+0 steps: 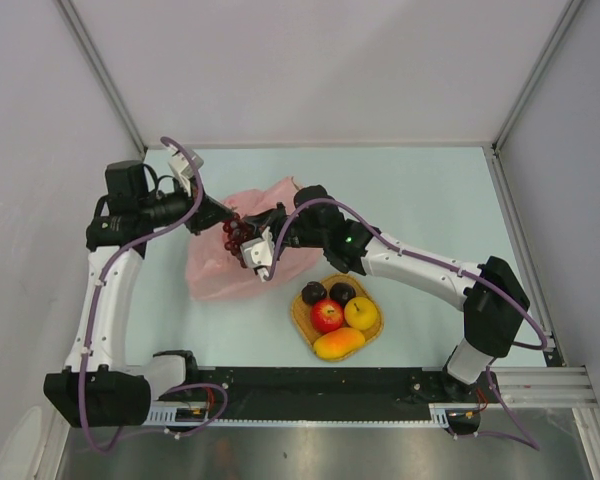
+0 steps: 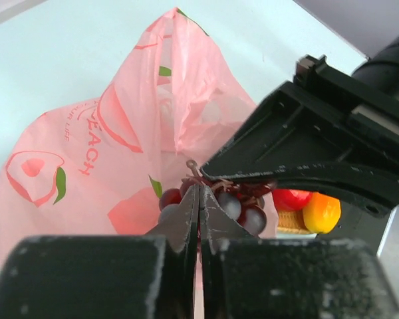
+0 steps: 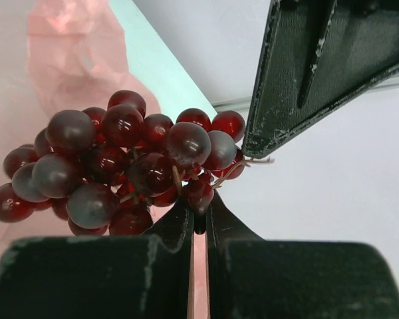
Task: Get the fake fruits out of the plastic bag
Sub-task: Take out the fake fruit from the plastic bag.
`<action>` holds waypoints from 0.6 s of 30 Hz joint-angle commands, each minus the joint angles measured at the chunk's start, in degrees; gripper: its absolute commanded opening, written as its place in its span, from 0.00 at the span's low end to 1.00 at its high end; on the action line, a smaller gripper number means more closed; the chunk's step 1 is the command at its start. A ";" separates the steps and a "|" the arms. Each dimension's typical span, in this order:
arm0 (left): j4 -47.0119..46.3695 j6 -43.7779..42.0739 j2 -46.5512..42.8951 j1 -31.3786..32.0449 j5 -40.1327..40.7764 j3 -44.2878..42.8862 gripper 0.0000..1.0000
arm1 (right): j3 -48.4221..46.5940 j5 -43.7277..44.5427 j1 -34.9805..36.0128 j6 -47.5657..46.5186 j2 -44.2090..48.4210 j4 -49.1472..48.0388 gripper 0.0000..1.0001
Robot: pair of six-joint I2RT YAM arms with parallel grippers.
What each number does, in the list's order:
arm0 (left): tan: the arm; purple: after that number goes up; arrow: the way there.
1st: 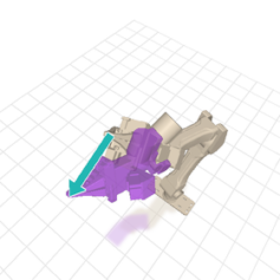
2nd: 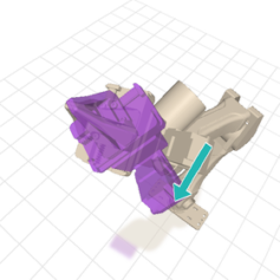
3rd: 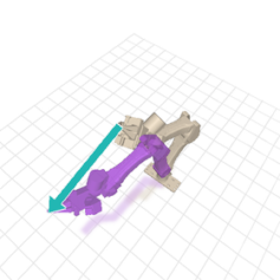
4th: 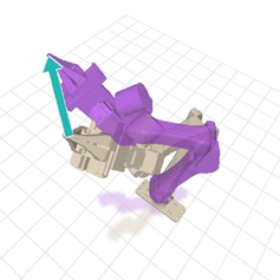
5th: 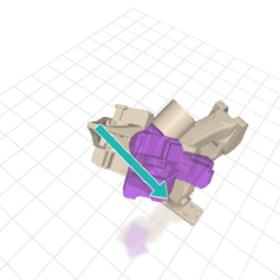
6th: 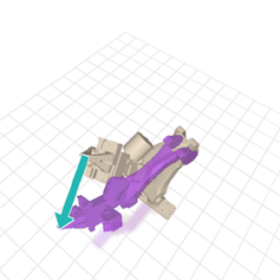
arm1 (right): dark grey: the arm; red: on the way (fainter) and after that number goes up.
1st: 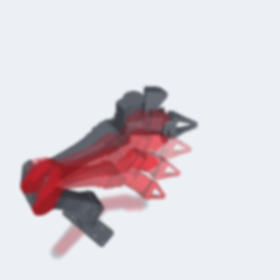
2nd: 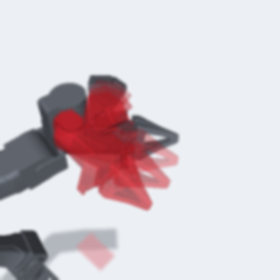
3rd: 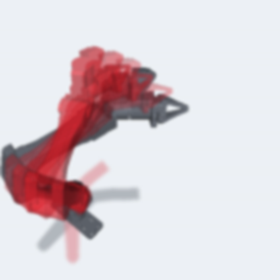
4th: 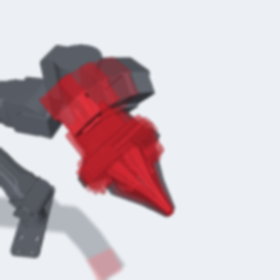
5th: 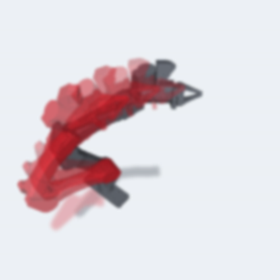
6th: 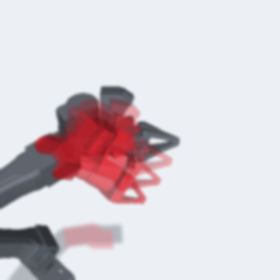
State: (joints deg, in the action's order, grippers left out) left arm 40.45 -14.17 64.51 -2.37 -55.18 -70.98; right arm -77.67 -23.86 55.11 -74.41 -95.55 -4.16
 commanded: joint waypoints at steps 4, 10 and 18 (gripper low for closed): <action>-3.53 2.74 1.32 0.17 -0.28 -0.74 0.00 | -0.55 0.56 0.43 -0.21 2.03 -3.66 0.00; -3.10 3.11 2.28 0.17 -0.81 -2.76 0.00 | -0.47 1.44 0.44 0.41 1.50 -4.18 0.00; -0.81 1.08 0.97 0.17 -2.48 -1.44 0.36 | -0.47 2.76 0.43 1.81 0.98 -5.06 0.00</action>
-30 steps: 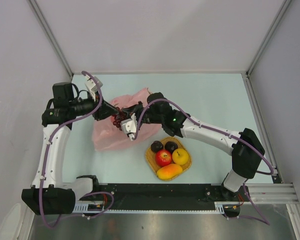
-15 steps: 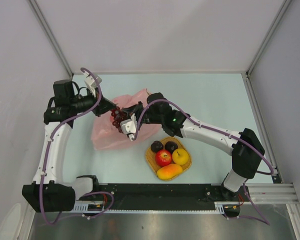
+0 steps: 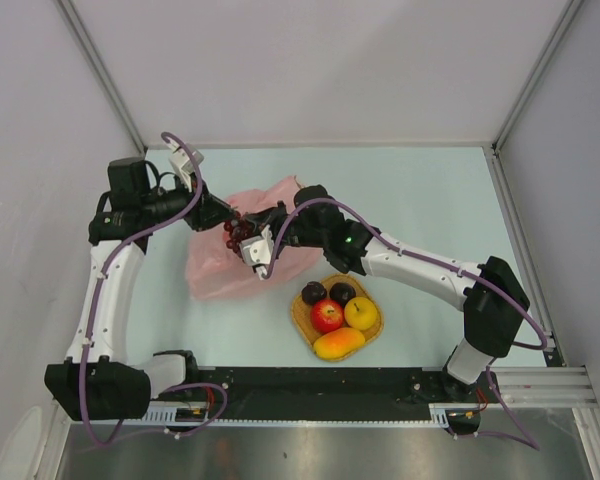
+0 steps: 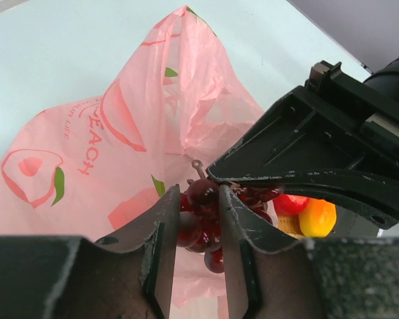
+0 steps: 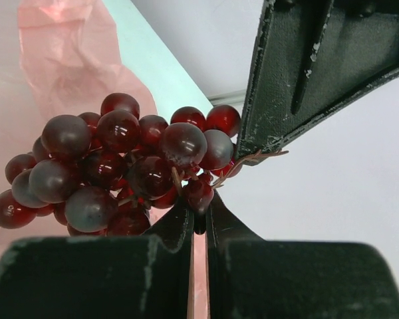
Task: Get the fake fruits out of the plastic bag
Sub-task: Take out the fake fruit from the plastic bag.
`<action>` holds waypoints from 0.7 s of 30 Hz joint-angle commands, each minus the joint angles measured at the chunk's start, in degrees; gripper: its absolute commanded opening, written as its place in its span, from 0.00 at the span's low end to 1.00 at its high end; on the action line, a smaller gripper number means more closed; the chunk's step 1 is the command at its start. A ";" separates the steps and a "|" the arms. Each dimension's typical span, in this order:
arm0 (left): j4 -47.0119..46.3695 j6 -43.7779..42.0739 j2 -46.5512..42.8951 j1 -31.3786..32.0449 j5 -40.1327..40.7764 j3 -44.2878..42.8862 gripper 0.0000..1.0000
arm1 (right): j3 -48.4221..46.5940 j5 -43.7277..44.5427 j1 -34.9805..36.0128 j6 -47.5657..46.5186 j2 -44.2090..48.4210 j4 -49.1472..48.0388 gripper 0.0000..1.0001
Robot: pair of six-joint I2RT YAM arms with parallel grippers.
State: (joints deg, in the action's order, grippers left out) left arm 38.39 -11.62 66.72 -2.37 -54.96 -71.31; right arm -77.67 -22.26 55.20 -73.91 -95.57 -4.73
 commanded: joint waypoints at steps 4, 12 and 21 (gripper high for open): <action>4.14 -5.60 -2.46 0.17 -2.26 -1.11 0.40 | -0.47 1.26 0.00 2.45 0.91 -4.58 0.00; 4.24 -8.24 -3.61 0.17 -3.67 -0.24 0.47 | -0.47 1.26 -0.01 2.54 0.38 -5.20 0.00; -1.29 -4.65 -1.60 0.35 -2.08 -0.23 0.49 | -0.47 0.99 -0.09 2.37 0.38 -5.29 0.00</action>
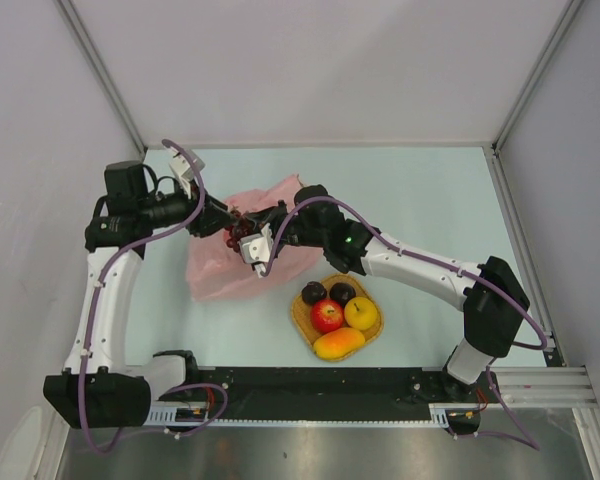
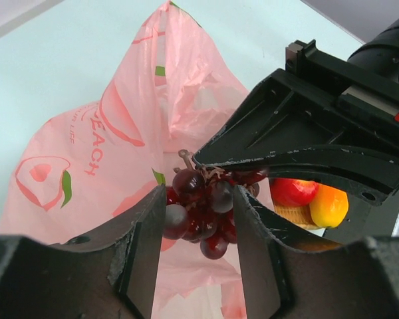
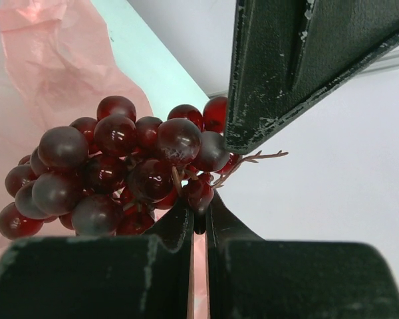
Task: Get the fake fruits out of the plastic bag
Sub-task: Take out the fake fruit from the plastic bag.
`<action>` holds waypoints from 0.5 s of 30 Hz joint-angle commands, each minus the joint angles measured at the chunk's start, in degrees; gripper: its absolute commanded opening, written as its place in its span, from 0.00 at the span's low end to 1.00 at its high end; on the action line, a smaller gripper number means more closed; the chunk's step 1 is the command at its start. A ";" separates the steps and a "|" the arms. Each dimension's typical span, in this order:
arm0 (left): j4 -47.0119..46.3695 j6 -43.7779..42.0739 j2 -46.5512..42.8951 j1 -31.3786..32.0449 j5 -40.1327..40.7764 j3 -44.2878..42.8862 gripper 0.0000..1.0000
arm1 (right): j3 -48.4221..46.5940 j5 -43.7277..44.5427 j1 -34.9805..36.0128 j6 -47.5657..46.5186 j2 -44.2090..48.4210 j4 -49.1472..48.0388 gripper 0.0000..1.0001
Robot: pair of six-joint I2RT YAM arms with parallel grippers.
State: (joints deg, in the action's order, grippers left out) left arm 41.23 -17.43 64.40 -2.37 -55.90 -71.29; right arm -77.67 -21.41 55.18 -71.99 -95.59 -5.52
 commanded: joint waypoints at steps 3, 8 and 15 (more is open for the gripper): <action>-5.10 1.96 1.78 0.70 -1.93 -0.78 0.48 | -0.47 0.32 -0.16 0.62 0.14 -4.76 0.00; -5.81 2.49 2.83 1.84 -2.20 -1.22 0.45 | -0.47 0.49 0.02 0.88 -0.12 -5.03 0.00; -6.86 3.02 4.42 3.51 -1.49 -2.45 0.37 | -0.47 0.58 0.02 0.97 -0.30 -5.38 0.00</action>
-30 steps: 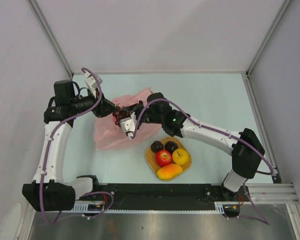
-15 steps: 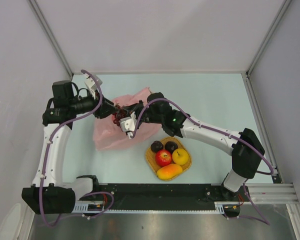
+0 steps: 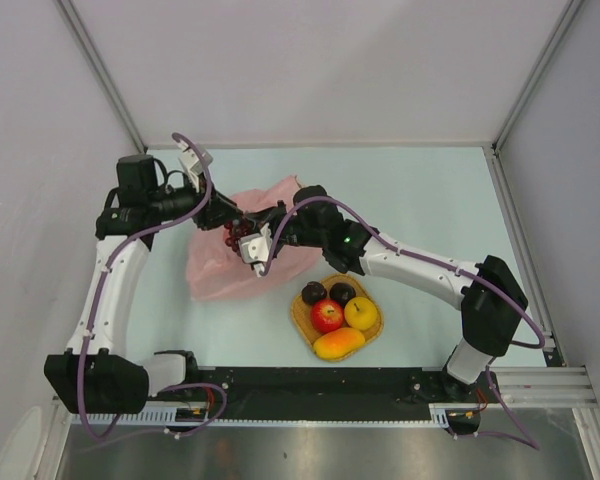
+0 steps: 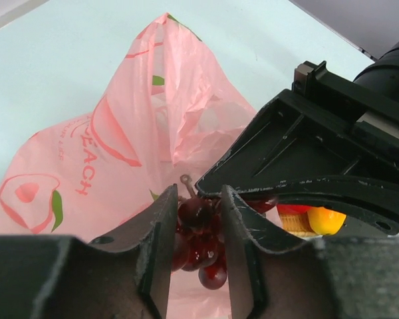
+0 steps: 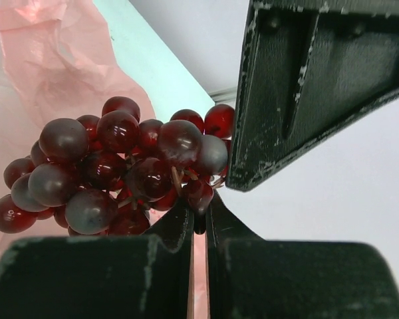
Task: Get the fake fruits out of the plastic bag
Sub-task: Take out the fake fruit from the plastic bag, then place the fake fruit on the plate.
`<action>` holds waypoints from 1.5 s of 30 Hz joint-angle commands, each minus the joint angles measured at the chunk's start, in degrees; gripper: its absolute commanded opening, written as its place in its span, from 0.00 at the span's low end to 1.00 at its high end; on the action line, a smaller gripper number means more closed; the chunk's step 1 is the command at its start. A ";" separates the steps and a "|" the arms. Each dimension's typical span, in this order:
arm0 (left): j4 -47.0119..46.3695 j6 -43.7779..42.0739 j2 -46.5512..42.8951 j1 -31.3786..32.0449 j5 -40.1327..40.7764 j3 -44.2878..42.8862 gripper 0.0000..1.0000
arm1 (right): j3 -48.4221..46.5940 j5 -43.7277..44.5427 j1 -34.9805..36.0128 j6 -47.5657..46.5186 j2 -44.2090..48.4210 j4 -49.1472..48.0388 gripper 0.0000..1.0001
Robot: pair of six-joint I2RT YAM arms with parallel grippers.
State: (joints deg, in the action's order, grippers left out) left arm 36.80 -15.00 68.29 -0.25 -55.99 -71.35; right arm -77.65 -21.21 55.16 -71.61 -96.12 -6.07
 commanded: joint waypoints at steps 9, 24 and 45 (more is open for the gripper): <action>-2.17 2.17 1.05 1.48 -3.51 -5.55 0.00 | -0.49 1.70 -0.49 1.91 -0.47 -4.48 0.09; -4.36 4.98 3.16 1.39 -3.43 -8.63 0.00 | -1.19 -6.99 -8.13 35.53 8.74 0.09 0.96; -15.70 25.19 -0.35 4.12 -8.26 -27.34 0.00 | -2.87 -3.94 -41.26 82.18 7.69 11.69 1.00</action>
State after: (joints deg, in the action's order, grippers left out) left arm 27.03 3.86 70.06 2.87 -61.49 -93.56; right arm -82.59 -30.59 15.25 13.43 -89.95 3.07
